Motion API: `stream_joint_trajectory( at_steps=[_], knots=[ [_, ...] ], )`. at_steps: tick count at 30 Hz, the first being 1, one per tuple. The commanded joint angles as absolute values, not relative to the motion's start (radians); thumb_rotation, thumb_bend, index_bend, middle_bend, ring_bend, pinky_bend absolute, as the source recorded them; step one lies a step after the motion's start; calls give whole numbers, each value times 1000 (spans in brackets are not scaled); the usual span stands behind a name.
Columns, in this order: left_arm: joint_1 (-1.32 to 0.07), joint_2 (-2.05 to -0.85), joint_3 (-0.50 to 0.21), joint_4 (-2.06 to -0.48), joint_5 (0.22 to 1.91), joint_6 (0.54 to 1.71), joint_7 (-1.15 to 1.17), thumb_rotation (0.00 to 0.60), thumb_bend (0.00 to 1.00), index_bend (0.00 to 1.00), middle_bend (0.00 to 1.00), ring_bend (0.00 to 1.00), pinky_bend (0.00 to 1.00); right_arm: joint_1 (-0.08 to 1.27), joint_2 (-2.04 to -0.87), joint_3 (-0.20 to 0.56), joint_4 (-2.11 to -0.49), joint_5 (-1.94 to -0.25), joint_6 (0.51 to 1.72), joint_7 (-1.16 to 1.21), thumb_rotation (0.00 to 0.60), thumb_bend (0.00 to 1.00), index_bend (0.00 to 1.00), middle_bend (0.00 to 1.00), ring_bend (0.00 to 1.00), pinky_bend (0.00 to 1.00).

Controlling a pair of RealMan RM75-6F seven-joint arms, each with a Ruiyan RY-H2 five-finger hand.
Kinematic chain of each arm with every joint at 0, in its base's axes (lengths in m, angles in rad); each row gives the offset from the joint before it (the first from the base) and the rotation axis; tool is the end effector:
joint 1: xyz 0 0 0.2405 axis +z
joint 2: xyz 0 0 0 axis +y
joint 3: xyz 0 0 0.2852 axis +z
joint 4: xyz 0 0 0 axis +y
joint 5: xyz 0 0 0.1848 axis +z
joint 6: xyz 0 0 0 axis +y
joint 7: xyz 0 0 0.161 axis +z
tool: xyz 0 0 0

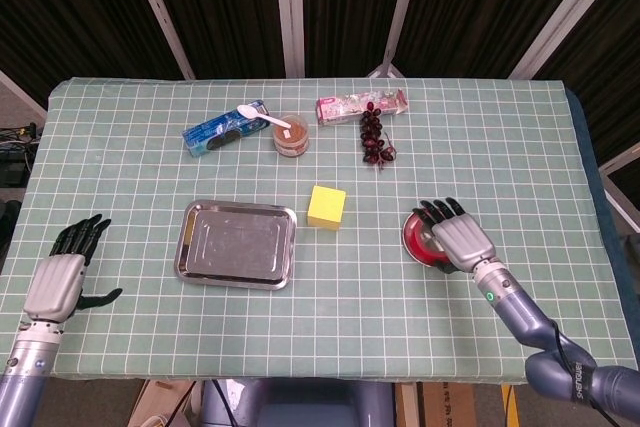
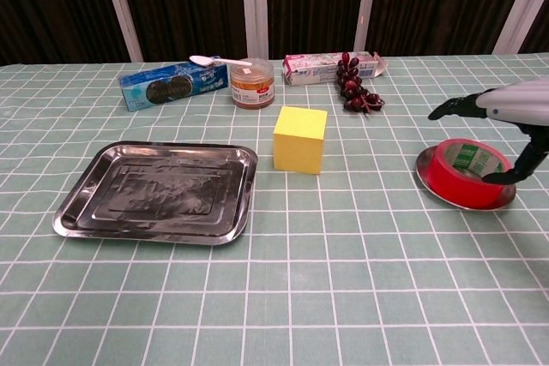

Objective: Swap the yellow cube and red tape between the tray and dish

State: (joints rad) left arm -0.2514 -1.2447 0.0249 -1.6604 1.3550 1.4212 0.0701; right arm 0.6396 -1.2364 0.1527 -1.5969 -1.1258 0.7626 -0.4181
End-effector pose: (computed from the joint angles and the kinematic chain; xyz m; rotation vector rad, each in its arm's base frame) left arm -0.3050 0.2334 0.1333 -1.4361 -1.0519 -0.9324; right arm -0.2345 -0.3554 0.0794 1.9643 -0.8746 0.5790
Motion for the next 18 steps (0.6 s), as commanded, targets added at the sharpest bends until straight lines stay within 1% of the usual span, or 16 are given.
stream_joint_trajectory(
  at_steps=[1, 7, 18],
  knots=[
    [-255, -1249, 19, -1662, 1362, 1412, 74, 600, 26, 0, 17, 0, 0, 657, -1242, 155, -1603, -1109, 761, -430, 524, 325, 0, 0, 0, 0],
    [-270, -1259, 2, -1667, 1376, 1380, 85, 600, 26, 0, 17, 0, 0, 707, -1246, 138, -1597, -1045, 726, -475, 524, 324, 0, 0, 0, 0],
    [-266, -1262, -13, -1654, 1386, 1360, 74, 600, 26, 0, 18, 0, 0, 765, -1264, 98, -1565, -948, 714, -526, 524, 322, 0, 0, 0, 0]
  ],
)
